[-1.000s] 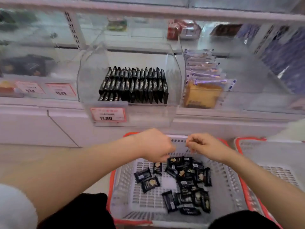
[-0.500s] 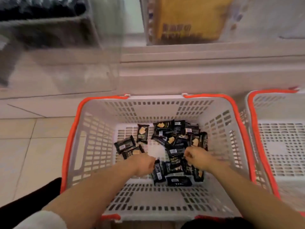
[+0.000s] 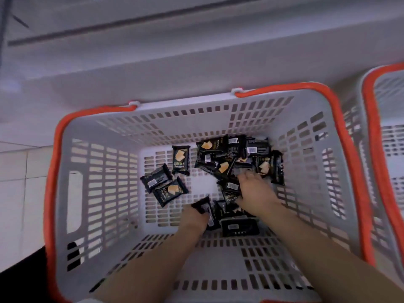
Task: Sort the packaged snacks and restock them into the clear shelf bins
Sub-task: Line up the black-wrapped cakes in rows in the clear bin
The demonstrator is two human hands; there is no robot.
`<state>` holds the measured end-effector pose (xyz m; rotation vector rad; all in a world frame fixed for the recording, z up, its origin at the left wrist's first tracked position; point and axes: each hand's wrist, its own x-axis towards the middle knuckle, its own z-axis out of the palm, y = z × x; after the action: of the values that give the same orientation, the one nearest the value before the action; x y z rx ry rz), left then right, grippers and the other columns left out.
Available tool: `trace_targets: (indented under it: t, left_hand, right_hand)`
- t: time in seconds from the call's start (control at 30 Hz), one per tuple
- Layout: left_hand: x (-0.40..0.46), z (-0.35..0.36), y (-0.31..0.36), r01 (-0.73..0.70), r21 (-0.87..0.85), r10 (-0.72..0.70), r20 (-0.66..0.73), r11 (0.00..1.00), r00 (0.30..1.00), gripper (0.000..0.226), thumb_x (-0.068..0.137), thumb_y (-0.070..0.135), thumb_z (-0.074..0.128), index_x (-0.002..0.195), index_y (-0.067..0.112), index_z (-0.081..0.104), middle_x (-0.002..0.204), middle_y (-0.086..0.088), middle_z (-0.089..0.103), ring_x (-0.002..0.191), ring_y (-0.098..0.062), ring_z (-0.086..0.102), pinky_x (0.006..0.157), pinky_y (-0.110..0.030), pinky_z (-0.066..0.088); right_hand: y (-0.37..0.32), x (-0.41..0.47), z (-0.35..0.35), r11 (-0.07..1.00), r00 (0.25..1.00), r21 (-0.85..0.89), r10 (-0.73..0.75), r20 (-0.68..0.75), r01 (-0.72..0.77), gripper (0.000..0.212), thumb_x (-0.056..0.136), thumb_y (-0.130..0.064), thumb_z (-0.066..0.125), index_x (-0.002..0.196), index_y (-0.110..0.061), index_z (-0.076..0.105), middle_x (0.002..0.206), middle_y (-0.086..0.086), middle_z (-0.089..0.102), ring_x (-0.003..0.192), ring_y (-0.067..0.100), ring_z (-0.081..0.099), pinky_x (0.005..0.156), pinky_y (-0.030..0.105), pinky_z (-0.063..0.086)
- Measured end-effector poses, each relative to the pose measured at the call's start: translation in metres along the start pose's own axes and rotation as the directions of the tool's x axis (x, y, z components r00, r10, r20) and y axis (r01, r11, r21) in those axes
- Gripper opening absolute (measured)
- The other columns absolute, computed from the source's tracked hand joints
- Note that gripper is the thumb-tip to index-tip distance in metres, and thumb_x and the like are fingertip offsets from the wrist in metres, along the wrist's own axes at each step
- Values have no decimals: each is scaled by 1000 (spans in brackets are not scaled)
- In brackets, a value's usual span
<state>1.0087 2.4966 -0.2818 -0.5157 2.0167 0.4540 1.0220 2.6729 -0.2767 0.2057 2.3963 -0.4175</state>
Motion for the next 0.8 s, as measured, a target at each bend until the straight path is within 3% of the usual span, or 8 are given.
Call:
trace_targets:
  t: [0.07, 0.17, 0.27, 0.33, 0.47, 0.63, 0.7, 0.8]
  left_hand:
    - [3, 8, 1, 63, -137, -73, -66, 989, 995, 30, 85, 21, 65, 101, -1, 51, 85, -18, 63, 71, -26, 63, 39, -23, 39]
    - [5, 15, 4, 118, -145, -130, -75, 982, 989, 47, 83, 27, 69, 114, -4, 52, 95, -20, 65, 83, -30, 64, 65, -35, 51]
    - [8, 15, 4, 92, -127, -102, -77, 988, 992, 37, 83, 27, 70, 102, -3, 58, 84, -19, 64, 79, -29, 63, 71, -41, 52]
    - [7, 15, 2, 63, -135, -74, -78, 989, 994, 33, 84, 26, 68, 98, -3, 59, 80, -15, 62, 75, -26, 60, 63, -36, 48]
    - [1, 13, 3, -151, -200, 131, -111, 968, 985, 37, 88, 16, 61, 122, 6, 52, 117, -10, 63, 99, -23, 60, 76, -28, 47]
    - [-13, -19, 13, -337, -336, 355, -7, 880, 935, 24, 91, 14, 57, 113, 7, 50, 95, 5, 63, 82, -11, 60, 64, -20, 48]
    - [-20, -31, 10, -255, -509, 332, 64, 822, 941, 21, 94, 14, 51, 115, 7, 48, 100, 5, 63, 89, -12, 61, 76, -26, 49]
    - [-27, -42, 5, 66, -884, 394, 271, 462, 878, 37, 94, 8, 28, 123, 3, 51, 87, -10, 68, 77, -19, 63, 71, -32, 51]
  right_hand:
    - [0, -9, -10, 920, 988, 362, 124, 95, -150, 42, 83, -30, 63, 116, -11, 45, 109, 6, 54, 103, 27, 54, 71, 28, 43]
    - [-2, -19, -26, 452, 914, 795, 225, 337, -404, 23, 89, -19, 50, 110, -8, 51, 101, 8, 58, 88, 24, 57, 64, 27, 41]
    - [-7, -24, -43, -102, 843, 857, 156, 515, -505, 34, 91, 4, 28, 114, 1, 53, 105, 19, 51, 91, 30, 51, 85, 41, 45]
    - [-11, -32, -52, -286, 904, 876, 68, 423, -388, 41, 88, 9, 19, 109, 3, 55, 97, 21, 54, 82, 31, 53, 80, 40, 45]
    - [-14, -49, -59, -331, 946, 888, -47, 322, -318, 40, 95, -1, 21, 125, 3, 47, 96, 24, 57, 75, 26, 57, 71, 35, 47]
    - [-12, -53, -51, -157, 955, 943, -3, 295, -292, 27, 95, -25, 50, 114, -7, 58, 84, 12, 66, 69, 19, 62, 68, 29, 51]
    - [-12, -53, -46, -114, 957, 955, 60, 283, -275, 17, 94, -21, 54, 105, -13, 63, 87, 6, 69, 75, 17, 65, 73, 32, 53]
    - [-14, -52, -41, 4, 969, 973, 85, 231, -233, 12, 92, -21, 56, 98, -18, 66, 95, 2, 69, 89, 17, 64, 81, 33, 51]
